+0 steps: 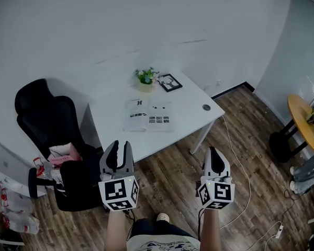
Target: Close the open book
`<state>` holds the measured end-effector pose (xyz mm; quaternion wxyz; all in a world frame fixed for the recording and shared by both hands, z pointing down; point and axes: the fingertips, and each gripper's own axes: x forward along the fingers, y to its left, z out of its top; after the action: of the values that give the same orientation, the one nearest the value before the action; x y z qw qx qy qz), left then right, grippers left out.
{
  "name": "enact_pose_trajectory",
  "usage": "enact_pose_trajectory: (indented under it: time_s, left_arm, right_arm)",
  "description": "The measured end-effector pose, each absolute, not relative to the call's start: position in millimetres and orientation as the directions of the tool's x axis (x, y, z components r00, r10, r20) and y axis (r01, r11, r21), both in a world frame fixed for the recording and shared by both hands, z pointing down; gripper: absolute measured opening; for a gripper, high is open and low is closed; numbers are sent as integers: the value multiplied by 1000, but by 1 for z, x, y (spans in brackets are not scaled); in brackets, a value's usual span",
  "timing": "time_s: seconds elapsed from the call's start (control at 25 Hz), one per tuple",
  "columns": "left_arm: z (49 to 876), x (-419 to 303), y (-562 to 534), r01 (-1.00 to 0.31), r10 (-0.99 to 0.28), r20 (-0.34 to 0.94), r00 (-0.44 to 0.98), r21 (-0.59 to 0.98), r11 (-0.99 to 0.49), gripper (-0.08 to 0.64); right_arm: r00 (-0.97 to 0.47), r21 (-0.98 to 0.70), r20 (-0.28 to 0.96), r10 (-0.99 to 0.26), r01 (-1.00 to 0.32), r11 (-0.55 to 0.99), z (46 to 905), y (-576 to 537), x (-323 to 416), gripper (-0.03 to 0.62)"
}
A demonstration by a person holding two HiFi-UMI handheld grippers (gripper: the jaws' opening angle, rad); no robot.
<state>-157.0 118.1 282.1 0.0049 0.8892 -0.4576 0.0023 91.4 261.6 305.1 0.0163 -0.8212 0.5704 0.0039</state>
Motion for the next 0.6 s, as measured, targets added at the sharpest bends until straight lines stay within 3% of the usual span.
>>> enact_pose_trajectory:
  time_s: [0.6]
  left_arm:
    - [303,-121,56,-852,-851,52,523,7,-524,100]
  right_arm:
    - [299,-38,18,-954,-953,-299,331,194,138,29]
